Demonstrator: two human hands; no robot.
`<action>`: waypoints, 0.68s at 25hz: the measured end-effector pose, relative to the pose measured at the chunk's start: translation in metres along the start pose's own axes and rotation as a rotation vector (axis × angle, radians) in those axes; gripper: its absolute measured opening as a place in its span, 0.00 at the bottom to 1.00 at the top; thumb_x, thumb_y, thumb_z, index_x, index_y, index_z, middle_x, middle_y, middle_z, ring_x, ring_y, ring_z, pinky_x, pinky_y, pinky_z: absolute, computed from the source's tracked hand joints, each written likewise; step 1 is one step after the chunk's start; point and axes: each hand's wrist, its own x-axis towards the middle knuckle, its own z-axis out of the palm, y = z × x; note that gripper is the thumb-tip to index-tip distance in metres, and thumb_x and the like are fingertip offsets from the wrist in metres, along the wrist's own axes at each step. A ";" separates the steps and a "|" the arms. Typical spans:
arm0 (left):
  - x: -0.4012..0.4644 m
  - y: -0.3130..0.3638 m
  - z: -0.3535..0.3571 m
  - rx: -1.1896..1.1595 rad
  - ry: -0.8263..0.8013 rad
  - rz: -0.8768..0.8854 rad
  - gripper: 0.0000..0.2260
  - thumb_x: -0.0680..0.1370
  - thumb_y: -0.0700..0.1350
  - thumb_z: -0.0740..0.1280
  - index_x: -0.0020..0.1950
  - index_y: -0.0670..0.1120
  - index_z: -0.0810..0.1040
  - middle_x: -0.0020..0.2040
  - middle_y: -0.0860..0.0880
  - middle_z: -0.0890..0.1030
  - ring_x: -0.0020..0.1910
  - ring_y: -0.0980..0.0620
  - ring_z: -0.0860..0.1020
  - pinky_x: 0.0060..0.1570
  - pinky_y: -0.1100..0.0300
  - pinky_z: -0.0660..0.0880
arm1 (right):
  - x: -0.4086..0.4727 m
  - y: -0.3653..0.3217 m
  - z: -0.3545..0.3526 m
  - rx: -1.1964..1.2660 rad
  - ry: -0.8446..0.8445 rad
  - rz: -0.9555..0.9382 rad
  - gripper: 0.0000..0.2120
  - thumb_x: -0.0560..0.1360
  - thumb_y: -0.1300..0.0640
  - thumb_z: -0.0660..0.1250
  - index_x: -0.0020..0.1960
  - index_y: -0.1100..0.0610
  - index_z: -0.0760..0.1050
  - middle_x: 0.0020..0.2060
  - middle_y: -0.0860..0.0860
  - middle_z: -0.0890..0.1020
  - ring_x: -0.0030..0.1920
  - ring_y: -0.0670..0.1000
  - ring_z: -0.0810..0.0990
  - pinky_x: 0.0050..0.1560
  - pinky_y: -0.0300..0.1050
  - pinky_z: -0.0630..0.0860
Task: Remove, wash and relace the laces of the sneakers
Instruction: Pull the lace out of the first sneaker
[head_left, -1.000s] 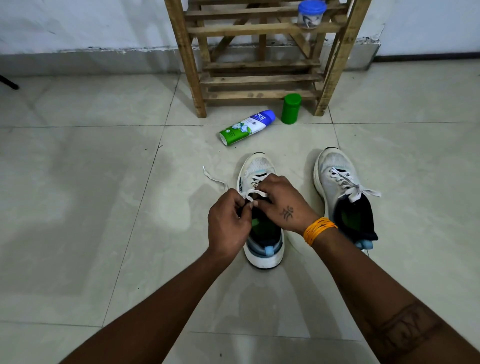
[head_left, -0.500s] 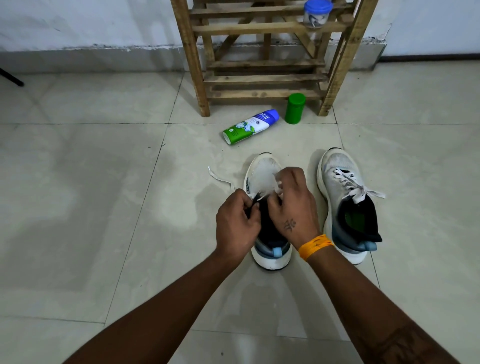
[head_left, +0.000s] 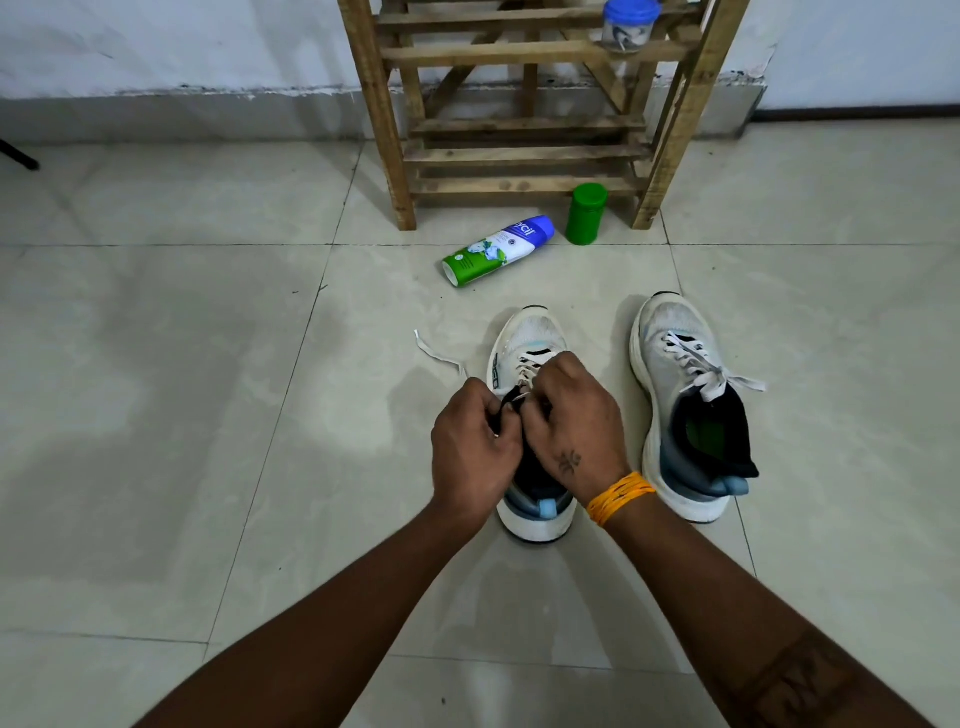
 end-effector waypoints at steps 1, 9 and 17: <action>-0.002 0.003 0.001 0.014 0.015 -0.024 0.10 0.75 0.40 0.69 0.39 0.45 0.68 0.33 0.52 0.72 0.32 0.51 0.69 0.35 0.57 0.65 | -0.002 -0.002 0.003 0.044 0.092 0.090 0.08 0.73 0.55 0.62 0.39 0.59 0.70 0.42 0.56 0.74 0.37 0.59 0.74 0.32 0.50 0.68; 0.000 -0.001 -0.002 0.003 0.010 0.036 0.09 0.76 0.41 0.70 0.41 0.45 0.70 0.35 0.52 0.75 0.35 0.52 0.74 0.37 0.57 0.71 | -0.001 -0.008 -0.013 -0.069 -0.012 -0.018 0.16 0.69 0.58 0.69 0.56 0.57 0.79 0.63 0.56 0.75 0.62 0.58 0.74 0.57 0.51 0.75; -0.001 0.000 0.002 0.030 0.013 0.025 0.10 0.75 0.39 0.68 0.40 0.44 0.67 0.34 0.51 0.70 0.33 0.52 0.67 0.35 0.59 0.62 | 0.004 0.003 -0.003 -0.022 0.091 0.094 0.06 0.75 0.56 0.62 0.43 0.59 0.71 0.45 0.57 0.75 0.41 0.60 0.75 0.34 0.54 0.71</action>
